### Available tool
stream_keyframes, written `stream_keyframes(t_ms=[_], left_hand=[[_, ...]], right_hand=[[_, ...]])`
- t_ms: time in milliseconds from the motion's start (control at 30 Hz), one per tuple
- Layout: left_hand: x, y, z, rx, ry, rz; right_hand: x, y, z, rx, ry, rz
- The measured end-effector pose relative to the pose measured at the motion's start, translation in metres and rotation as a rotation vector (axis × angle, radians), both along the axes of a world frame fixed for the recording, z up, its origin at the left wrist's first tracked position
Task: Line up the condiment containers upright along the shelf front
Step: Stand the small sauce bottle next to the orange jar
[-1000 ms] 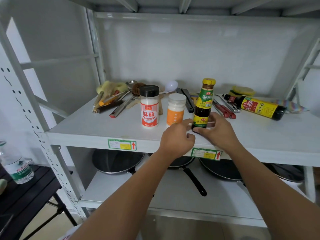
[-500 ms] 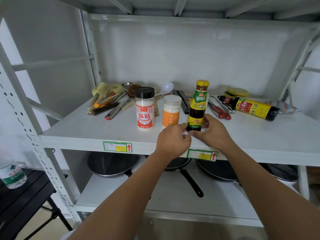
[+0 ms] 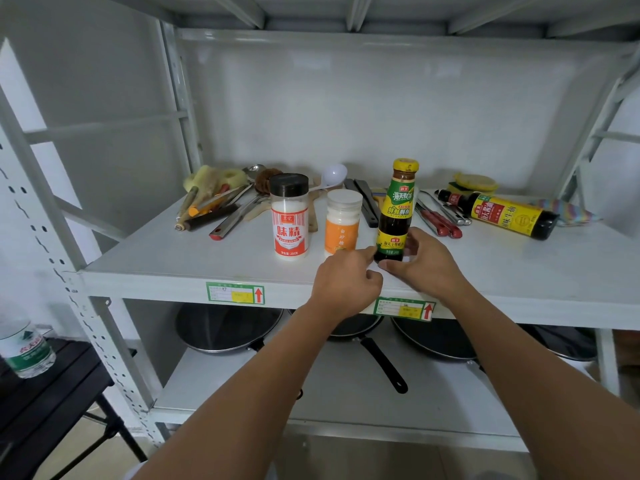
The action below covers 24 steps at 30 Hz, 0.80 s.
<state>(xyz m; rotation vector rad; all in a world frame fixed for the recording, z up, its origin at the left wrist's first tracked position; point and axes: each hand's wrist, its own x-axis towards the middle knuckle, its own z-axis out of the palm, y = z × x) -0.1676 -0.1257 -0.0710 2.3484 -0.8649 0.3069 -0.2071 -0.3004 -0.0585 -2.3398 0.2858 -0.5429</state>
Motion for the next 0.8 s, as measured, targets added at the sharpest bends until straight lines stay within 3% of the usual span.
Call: stream_keyframes(t_ms=[633,800], left_hand=[[0.003,0.001,-0.006,-0.015,-0.043,-0.013],[-0.007,0.016,-0.01,-0.124,-0.158,-0.158]], right_hand=[[-0.004,0.005,0.006,0.028,0.059,-0.025],[-0.015,-0.004,0.014,0.072,0.149,0.001]])
